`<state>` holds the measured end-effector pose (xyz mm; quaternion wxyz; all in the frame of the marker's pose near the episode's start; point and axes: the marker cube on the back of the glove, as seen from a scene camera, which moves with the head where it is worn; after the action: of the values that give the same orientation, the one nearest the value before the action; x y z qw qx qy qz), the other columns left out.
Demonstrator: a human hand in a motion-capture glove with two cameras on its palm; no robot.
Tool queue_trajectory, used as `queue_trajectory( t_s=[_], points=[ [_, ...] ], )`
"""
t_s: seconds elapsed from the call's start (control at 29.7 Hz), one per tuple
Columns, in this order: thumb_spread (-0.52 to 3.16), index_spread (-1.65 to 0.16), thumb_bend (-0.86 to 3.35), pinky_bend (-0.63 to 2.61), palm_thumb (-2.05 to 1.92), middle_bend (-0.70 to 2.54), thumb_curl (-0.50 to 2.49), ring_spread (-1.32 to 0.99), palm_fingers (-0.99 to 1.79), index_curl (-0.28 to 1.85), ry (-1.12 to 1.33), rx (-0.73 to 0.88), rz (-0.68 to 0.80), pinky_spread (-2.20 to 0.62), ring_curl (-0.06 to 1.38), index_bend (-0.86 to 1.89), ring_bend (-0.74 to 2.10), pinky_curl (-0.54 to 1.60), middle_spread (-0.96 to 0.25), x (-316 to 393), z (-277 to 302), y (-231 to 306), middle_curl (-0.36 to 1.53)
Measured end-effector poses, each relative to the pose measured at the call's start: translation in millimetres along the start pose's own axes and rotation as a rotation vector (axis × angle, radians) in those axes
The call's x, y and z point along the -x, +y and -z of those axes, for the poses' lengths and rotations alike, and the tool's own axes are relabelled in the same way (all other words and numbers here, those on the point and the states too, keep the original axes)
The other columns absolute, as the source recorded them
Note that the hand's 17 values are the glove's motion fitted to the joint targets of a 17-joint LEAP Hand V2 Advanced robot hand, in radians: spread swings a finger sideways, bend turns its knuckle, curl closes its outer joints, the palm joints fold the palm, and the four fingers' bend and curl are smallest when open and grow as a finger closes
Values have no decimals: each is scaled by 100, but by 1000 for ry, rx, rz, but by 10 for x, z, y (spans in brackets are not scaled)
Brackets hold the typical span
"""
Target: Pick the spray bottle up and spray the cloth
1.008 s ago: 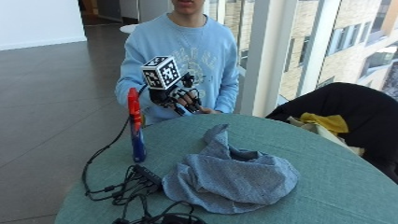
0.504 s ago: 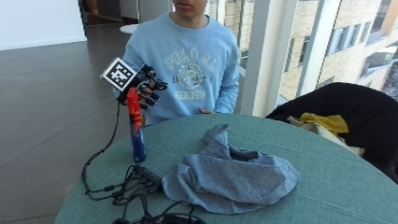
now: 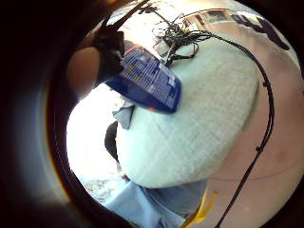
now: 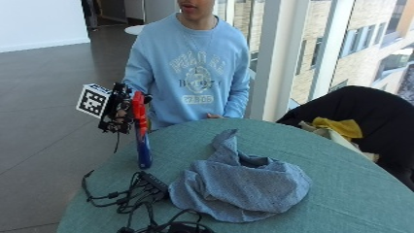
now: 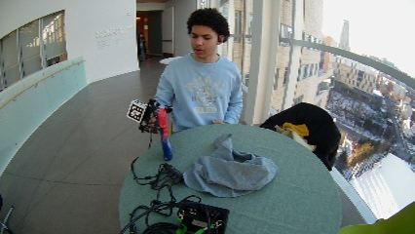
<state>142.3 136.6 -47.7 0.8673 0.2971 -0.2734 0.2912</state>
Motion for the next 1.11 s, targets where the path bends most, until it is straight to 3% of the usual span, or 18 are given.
queue_trajectory(
  t_s=[0.37, 0.67, 1.11],
  points=[
    [109, -37, 0, 41, 73, 30, 34, -2, 58, 17, -152, 7, -50, 17, 33, 11, 40, 36, -8, -222, -270, -516, 41],
    [106, -37, -2, 37, 78, 28, 37, -3, 62, 20, -171, 9, -79, 18, 33, 15, 38, 35, -9, -255, -405, -563, 40],
    [96, -31, 5, 22, 97, 28, 46, -4, 91, 30, -181, -117, -61, 22, 33, 19, 38, 31, -9, -276, -452, -721, 41]
  ],
)
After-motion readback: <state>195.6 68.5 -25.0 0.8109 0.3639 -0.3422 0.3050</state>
